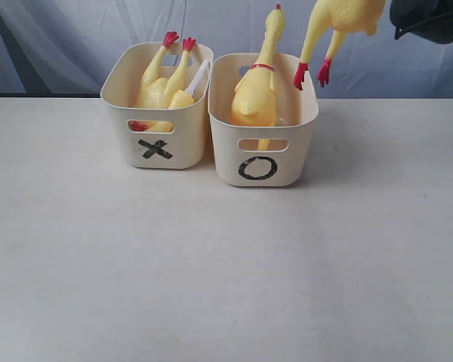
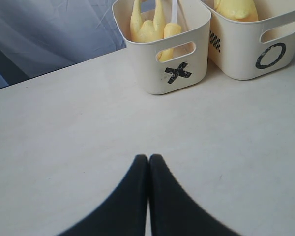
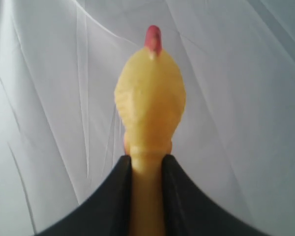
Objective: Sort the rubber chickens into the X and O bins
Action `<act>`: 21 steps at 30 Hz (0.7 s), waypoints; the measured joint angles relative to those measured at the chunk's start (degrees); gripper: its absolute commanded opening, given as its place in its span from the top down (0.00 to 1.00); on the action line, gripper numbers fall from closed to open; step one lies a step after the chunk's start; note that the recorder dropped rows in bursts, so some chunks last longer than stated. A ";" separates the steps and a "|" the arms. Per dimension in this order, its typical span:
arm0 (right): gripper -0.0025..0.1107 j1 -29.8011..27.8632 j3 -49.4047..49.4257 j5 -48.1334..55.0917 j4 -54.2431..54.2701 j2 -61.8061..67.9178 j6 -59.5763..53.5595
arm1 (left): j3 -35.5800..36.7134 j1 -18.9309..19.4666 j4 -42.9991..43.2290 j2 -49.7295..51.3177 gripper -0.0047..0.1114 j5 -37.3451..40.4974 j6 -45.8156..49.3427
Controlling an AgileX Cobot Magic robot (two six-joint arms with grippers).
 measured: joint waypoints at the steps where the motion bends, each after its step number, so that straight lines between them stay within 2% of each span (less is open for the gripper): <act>1: 0.99 0.00 0.00 0.00 0.00 -0.13 0.14 | 0.00 0.00 0.00 0.00 0.96 0.00 0.00; 15: 0.99 0.00 0.00 1.06 -0.21 -0.10 3.69 | 0.00 0.00 0.00 0.00 0.96 0.00 0.00; 21: 0.99 0.00 0.00 1.94 -3.41 1.64 7.92 | 0.00 0.00 0.00 0.00 0.96 0.00 0.00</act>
